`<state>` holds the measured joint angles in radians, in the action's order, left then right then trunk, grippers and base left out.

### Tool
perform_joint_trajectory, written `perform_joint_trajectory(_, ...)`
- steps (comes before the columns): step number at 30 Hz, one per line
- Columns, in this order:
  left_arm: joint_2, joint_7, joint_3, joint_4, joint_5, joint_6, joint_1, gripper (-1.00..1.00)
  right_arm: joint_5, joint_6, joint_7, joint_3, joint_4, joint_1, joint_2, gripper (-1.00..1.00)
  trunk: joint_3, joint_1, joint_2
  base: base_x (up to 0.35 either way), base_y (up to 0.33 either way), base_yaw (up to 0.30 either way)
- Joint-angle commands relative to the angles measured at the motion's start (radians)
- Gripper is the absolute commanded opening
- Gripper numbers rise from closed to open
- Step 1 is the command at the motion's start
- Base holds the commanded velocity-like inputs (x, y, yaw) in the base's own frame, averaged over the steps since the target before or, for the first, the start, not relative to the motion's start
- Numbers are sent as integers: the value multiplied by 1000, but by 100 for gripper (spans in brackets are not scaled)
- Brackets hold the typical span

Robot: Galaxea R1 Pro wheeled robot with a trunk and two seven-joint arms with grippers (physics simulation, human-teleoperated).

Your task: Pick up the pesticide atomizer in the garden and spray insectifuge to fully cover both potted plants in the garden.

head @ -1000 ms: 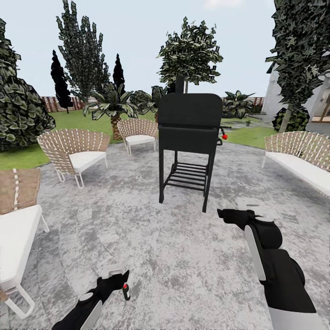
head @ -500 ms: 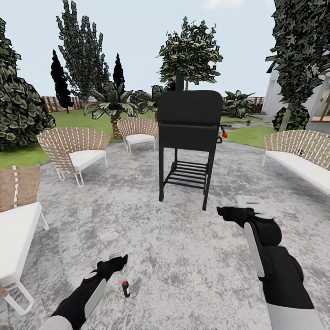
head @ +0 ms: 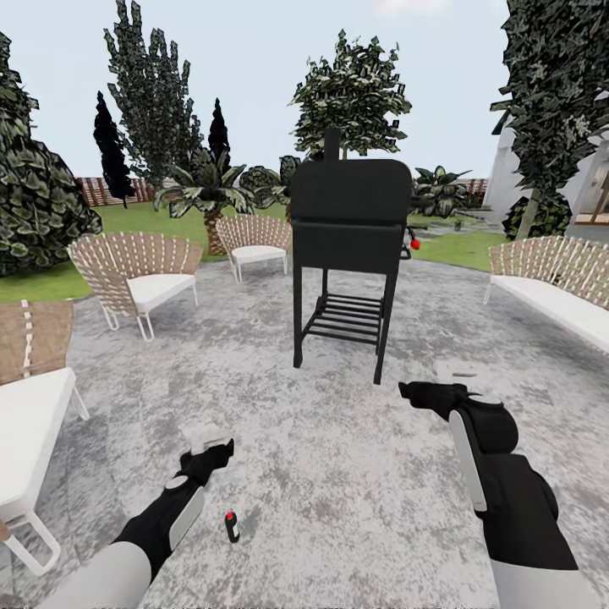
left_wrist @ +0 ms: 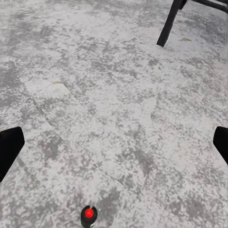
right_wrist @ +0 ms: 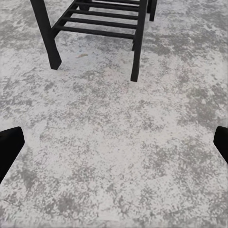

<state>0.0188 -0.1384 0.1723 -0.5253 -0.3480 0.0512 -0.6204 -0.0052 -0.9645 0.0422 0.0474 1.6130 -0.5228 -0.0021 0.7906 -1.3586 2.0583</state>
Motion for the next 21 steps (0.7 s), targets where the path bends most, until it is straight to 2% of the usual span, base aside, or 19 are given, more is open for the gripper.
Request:
perform_joint_trajectory(1,1,-10,19,5,-4,26,-2,100,-1,-5,4,0,1,-1,0,100,4,-4,8,0,0,0)
perform_joint_trajectory(8,-2,-32,62,78,26,153,0,100,0,-5,6,4,1,-3,1,100,26,-31,57,0,0,0)
perform_joint_trajectory(21,-1,-38,68,107,32,181,1,100,0,-2,8,7,1,-4,2,100,67,-80,148,0,0,0)
